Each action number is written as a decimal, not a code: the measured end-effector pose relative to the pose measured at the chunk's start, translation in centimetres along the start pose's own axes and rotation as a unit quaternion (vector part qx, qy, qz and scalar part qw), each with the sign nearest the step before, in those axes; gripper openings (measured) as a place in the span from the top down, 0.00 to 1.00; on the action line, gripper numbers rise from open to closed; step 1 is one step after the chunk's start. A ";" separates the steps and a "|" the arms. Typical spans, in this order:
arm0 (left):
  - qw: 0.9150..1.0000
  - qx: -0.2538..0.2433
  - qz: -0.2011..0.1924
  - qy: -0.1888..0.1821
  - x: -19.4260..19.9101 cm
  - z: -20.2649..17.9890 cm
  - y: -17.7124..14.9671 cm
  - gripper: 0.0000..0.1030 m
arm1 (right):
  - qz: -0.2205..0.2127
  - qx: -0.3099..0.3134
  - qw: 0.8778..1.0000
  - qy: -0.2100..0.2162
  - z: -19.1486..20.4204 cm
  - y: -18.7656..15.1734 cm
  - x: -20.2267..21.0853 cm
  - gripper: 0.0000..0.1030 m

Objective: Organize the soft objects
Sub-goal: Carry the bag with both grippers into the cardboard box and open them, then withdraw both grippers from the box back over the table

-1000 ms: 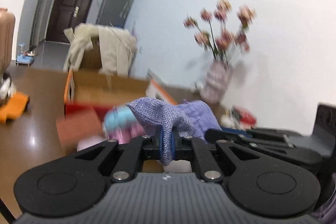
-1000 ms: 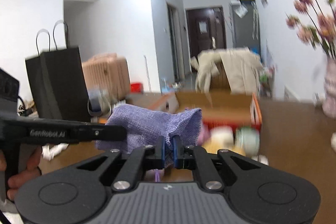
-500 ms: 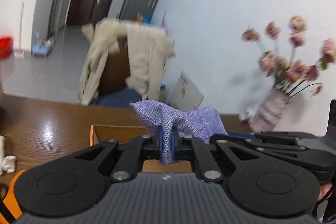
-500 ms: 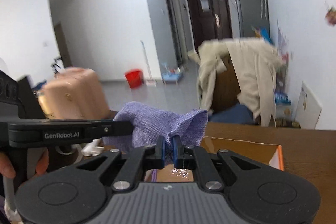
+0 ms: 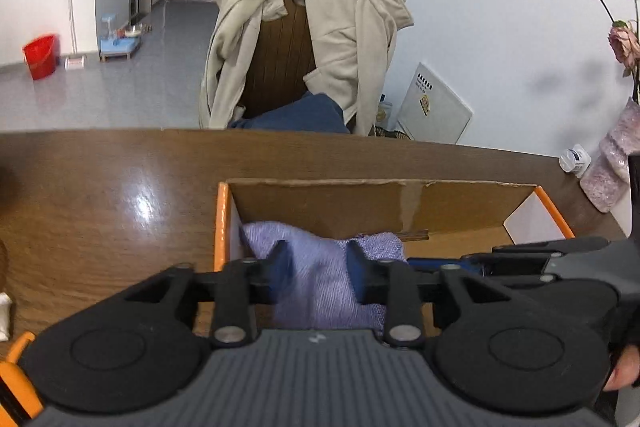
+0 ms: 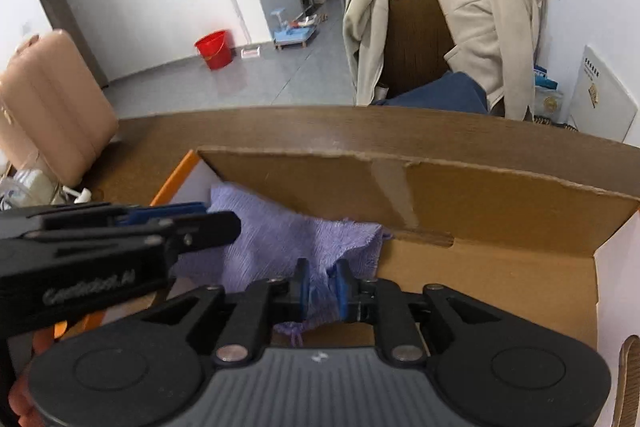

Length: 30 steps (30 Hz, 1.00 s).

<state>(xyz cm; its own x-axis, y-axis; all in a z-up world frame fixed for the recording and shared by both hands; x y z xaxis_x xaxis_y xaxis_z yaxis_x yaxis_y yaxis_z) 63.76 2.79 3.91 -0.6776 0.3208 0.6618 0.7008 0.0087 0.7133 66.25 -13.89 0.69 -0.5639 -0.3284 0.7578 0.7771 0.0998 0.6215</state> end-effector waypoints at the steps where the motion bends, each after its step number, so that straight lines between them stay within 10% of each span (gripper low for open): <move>1: 1.000 -0.003 -0.002 0.000 0.4 -0.3 0.3 0.68 | -0.003 -0.003 1.000 0.004 -0.1 0.1 0.5 0.83; 11: 0.998 -0.031 -0.054 0.012 13.1 -4.1 2.0 0.43 | -0.099 0.019 0.995 -0.019 -1.4 1.1 15.6 0.67; 17: 0.990 -0.058 -0.120 0.039 24.9 -7.3 0.7 0.19 | -0.175 0.061 0.982 -0.044 -1.7 -2.1 29.6 0.36; 24: 0.977 -0.047 -0.201 0.056 35.3 -9.8 -7.0 0.03 | -0.266 0.063 0.961 -0.045 -1.4 -10.7 41.6 0.03; 30: 0.967 -0.047 -0.244 0.059 40.7 -11.6 -17.1 0.00 | -0.296 0.096 0.949 -0.057 0.8 -19.8 46.2 0.00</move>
<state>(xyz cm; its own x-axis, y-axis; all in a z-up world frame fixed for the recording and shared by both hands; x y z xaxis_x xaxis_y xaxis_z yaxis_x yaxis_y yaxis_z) 21.60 4.68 21.37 -0.9469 0.1897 0.2597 0.2722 0.0428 0.9613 24.60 -30.33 23.61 -0.9207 -0.2785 0.2734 0.2549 0.1015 0.9616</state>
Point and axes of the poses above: each gripper's, at about its wrist camera, not at the fingertips, and x roughly against the way its jaws point, z to its left, y to its top, the point moved 1 cm from there along -x, roughly the way its jaws point, and after that the axes turned 4 degrees about -y, right-handed, at the moved point
